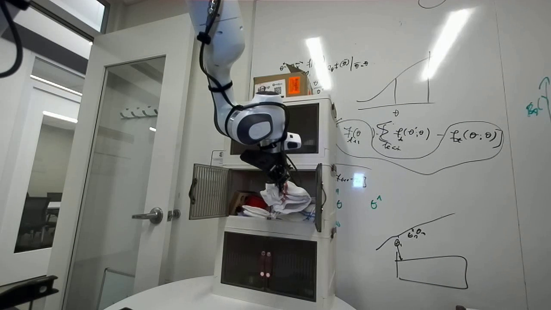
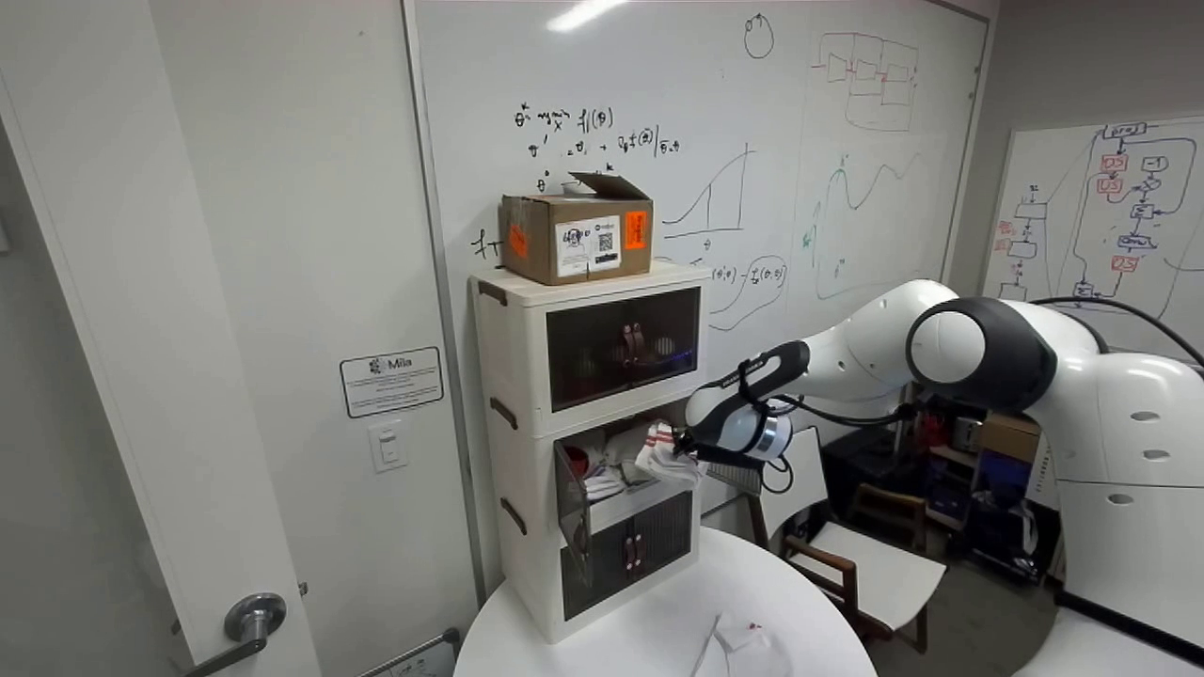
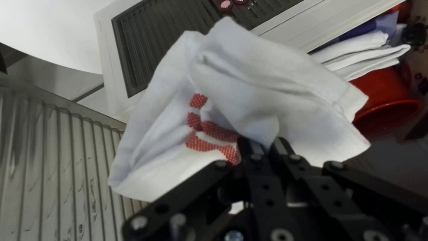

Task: Pick up the white tea towel with a red line from the table and put it in the middle open cabinet

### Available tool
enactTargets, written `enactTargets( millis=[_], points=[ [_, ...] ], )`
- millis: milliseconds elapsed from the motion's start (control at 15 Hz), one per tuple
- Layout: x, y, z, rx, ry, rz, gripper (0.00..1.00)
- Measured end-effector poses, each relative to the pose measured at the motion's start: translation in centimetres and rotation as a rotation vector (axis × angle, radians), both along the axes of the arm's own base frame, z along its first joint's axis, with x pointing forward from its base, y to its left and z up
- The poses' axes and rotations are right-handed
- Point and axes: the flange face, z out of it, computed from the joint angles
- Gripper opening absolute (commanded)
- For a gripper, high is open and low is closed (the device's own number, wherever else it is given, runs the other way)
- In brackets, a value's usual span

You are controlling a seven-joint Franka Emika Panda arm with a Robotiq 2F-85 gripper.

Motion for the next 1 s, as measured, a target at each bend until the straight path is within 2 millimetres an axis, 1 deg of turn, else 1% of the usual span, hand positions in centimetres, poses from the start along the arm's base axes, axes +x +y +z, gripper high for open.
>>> enactTargets(
  millis=[133,267,400,533,667,733,867,1000],
  points=[
    [-0.6,0.0,-0.8,-0.025,-0.02,-0.017,0.02],
    [-0.9,0.6,-1.3,-0.049,-0.049,-0.022,0.02],
    [-0.9,2.0,-1.7,-0.065,-0.07,-0.007,0.02],
    [-0.4,3.7,-2.2,-0.066,-0.073,0.021,0.02],
    [0.6,4.9,-2.6,-0.06,-0.078,0.04,0.02],
    [1.2,5.2,-2.8,-0.058,-0.083,0.044,0.02],
    [2.8,4.9,-3.2,-0.064,-0.094,0.039,0.02],
    [4.7,4.0,-3.7,-0.079,-0.101,0.03,0.02]
  ],
)
